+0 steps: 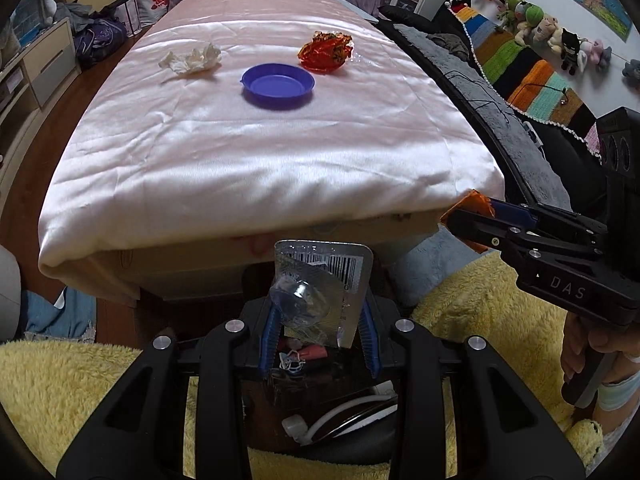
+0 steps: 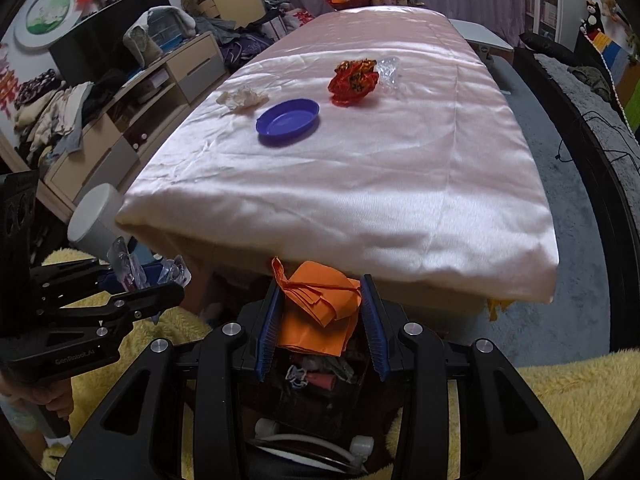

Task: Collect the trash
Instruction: 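Carry the orange wrapper and blister pack down into the black bin and open both tools, then move both tools back over the bed toward the purple dish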

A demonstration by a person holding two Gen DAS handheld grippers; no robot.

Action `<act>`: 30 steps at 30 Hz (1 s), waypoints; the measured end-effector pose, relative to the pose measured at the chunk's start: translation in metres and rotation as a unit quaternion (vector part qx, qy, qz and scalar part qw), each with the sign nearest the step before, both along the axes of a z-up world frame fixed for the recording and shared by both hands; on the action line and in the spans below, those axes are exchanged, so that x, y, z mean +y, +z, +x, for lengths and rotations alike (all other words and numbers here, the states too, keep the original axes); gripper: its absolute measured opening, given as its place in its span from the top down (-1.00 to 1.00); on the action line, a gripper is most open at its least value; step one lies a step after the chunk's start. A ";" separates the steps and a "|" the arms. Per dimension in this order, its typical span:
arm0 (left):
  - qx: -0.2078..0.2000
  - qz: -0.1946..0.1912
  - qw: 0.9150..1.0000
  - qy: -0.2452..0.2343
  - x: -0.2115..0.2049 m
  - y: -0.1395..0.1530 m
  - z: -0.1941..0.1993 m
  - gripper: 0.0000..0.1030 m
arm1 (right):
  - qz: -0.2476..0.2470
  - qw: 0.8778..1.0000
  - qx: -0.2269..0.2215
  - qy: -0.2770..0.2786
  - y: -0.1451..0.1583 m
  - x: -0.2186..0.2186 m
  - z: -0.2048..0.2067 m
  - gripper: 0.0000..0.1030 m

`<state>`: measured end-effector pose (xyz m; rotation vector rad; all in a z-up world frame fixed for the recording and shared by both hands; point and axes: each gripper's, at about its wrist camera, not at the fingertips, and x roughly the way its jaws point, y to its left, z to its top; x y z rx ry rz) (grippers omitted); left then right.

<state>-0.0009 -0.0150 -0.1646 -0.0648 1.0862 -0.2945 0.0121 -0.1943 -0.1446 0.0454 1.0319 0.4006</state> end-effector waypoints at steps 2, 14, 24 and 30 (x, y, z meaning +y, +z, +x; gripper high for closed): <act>0.010 0.002 1.000 0.002 0.001 -0.009 -0.002 0.37 | 0.006 1.000 0.013 -0.001 -0.009 0.000 -0.004 0.23; 0.089 -0.009 0.996 0.005 -0.002 -0.071 -0.008 0.37 | 0.009 0.995 0.098 0.000 -0.071 0.011 -0.007 0.22; 0.096 -0.013 0.995 0.002 -0.002 -0.075 -0.008 0.11 | 0.017 0.993 0.116 0.001 -0.073 0.017 -0.005 -0.04; 0.083 -0.002 0.997 0.010 0.003 -0.066 -0.008 -0.14 | 0.022 0.994 0.110 -0.011 -0.066 0.010 -0.001 -0.23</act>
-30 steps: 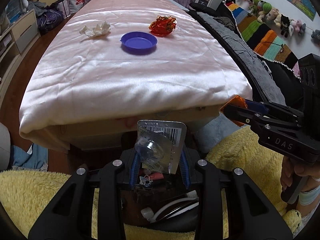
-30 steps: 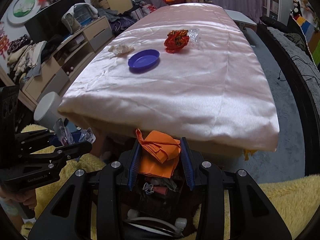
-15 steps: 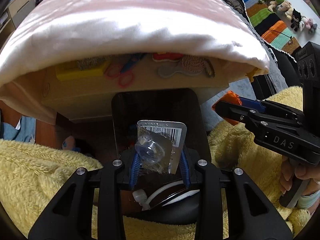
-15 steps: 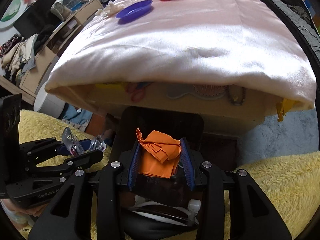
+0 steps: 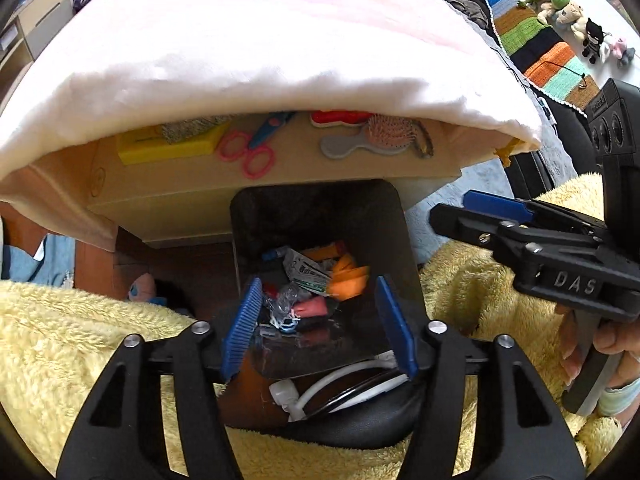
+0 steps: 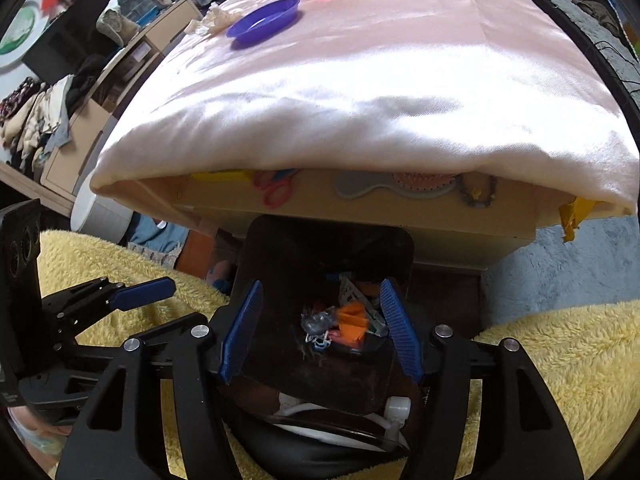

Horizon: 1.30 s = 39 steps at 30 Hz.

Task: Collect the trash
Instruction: 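Move both tools back over the bed toward the purple dish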

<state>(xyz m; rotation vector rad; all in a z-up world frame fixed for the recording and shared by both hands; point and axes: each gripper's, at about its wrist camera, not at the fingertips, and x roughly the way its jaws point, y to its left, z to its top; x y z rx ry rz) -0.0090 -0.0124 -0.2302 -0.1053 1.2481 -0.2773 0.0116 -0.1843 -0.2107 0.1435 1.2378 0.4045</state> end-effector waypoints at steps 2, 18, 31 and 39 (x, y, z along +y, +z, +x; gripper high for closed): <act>-0.006 0.003 1.000 0.005 0.004 0.005 0.002 -0.27 | 0.002 1.000 -0.007 -0.008 0.005 -0.004 0.002 -0.28; -0.095 0.009 0.995 0.039 0.033 0.080 0.048 -0.63 | -0.002 0.993 -0.100 -0.055 0.077 -0.036 0.051 -0.50; -0.103 0.019 0.994 0.037 0.045 0.083 0.123 -0.63 | -0.007 0.991 -0.129 -0.044 0.092 -0.009 0.142 -0.46; -0.092 0.022 0.995 0.024 0.022 0.071 0.167 -0.63 | -0.009 0.990 -0.135 -0.038 0.084 0.012 0.199 -0.16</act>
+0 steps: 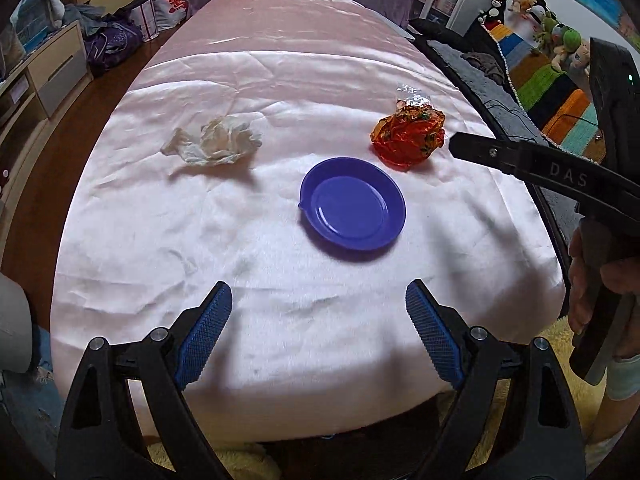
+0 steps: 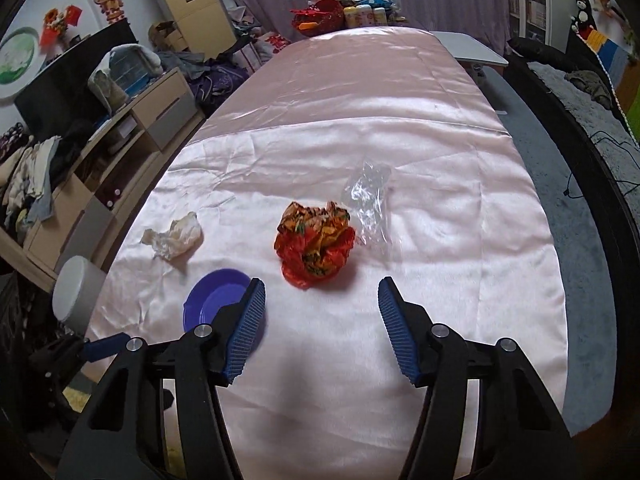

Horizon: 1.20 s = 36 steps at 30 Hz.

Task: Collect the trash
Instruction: 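Move both tools back over the bed toward the purple dish, then grasp the red snack bag with the right tool while the left tool grasps the purple dish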

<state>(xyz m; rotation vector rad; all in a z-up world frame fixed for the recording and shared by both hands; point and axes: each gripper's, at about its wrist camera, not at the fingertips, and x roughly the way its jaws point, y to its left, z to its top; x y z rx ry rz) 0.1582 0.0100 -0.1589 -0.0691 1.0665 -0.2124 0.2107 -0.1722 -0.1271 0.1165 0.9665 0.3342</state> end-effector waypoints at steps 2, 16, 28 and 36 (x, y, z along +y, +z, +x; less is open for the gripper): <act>0.003 0.001 1.000 -0.003 -0.006 -0.002 0.010 -0.63 | -0.004 1.000 -0.003 0.003 -0.001 0.006 0.012 -0.17; 0.007 -0.002 1.000 -0.012 -0.035 -0.021 0.059 -0.63 | -0.013 1.000 0.001 0.028 -0.021 0.024 0.057 0.00; -0.012 0.022 0.999 -0.021 -0.036 -0.014 0.058 -0.43 | 0.000 0.999 -0.018 0.027 -0.004 0.013 0.056 0.06; -0.030 0.017 0.999 -0.016 -0.029 0.018 0.023 -0.44 | 0.000 0.998 -0.046 0.034 0.028 0.011 0.021 0.06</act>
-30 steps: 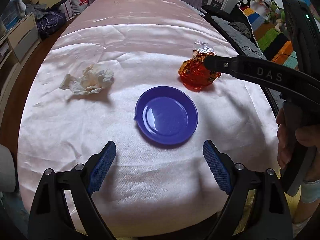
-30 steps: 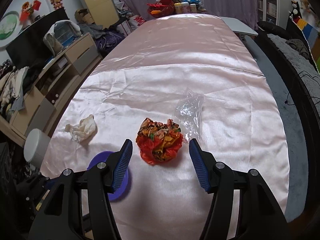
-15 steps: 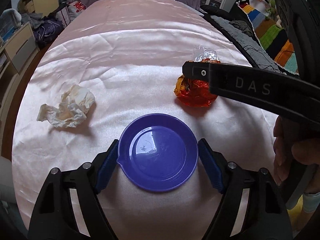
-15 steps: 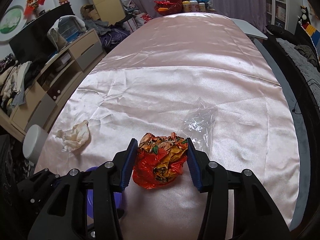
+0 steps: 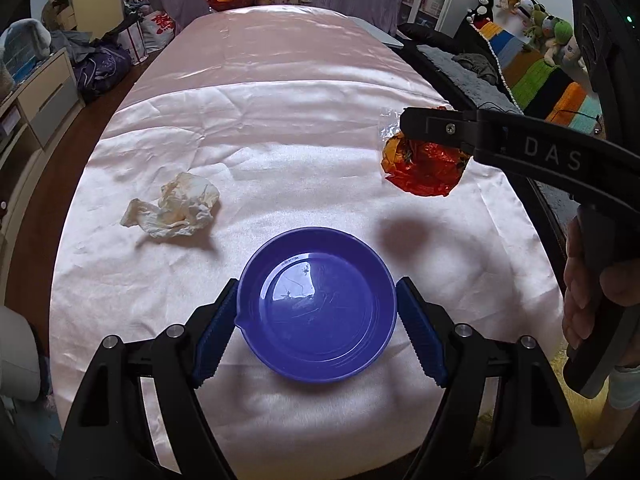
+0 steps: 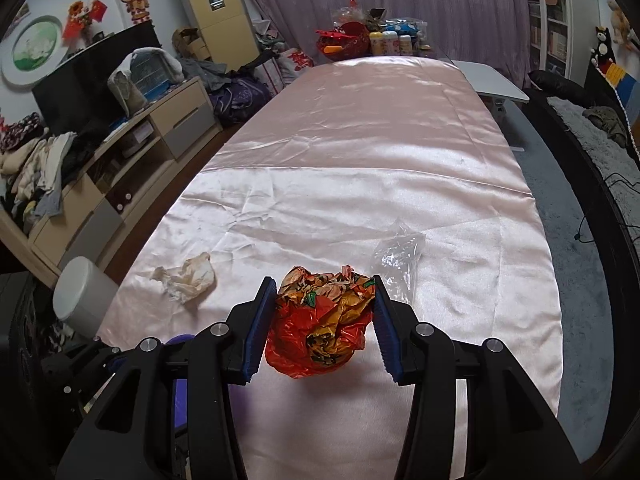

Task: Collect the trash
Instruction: 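Grasp the red snack bag with the right tool while the left tool grasps the purple dish, then lower the purple dish and red bag into the black bin and open both tools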

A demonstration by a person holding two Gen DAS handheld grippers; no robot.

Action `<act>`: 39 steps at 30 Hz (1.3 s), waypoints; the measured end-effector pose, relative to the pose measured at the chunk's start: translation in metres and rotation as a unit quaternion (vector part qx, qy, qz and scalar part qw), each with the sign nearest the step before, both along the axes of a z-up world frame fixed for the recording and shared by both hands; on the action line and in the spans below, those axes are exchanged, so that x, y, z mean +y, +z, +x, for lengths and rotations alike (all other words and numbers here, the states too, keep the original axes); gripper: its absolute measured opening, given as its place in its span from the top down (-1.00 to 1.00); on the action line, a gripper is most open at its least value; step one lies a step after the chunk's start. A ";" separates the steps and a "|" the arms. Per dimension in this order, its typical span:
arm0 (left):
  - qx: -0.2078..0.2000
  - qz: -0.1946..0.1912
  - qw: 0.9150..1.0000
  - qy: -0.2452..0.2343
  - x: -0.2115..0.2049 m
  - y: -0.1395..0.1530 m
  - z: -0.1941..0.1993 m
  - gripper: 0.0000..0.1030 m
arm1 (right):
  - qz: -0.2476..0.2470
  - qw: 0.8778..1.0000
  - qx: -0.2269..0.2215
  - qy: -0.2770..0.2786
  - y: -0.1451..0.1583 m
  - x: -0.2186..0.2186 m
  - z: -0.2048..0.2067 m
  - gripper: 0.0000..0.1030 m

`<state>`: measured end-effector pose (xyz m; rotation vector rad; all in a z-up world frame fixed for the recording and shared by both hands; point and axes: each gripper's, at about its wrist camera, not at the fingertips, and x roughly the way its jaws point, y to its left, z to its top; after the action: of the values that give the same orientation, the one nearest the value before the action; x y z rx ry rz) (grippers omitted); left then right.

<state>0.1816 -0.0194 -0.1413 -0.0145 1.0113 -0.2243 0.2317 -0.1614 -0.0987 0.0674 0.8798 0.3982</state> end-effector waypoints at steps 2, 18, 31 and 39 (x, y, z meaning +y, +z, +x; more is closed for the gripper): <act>-0.007 0.001 1.000 0.001 0.001 0.007 -0.014 -0.44 | -0.004 1.000 -0.005 0.003 0.006 -0.001 -0.015 0.06; -0.018 -0.012 1.000 -0.002 0.011 0.026 -0.129 -0.44 | -0.014 1.000 0.001 0.007 0.013 -0.025 -0.143 0.06; 0.037 -0.027 0.999 -0.005 0.016 -0.021 -0.192 -0.44 | 0.008 0.998 0.053 0.018 -0.024 -0.027 -0.222 0.06; 0.082 -0.035 0.996 -0.006 0.009 -0.063 -0.200 -0.44 | 0.003 0.995 0.104 0.011 -0.071 -0.025 -0.233 0.06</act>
<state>-0.0186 -0.0106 -0.2043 -0.0906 1.1675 -0.2731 -0.0010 -0.1864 -0.1696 0.1067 1.0846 0.4192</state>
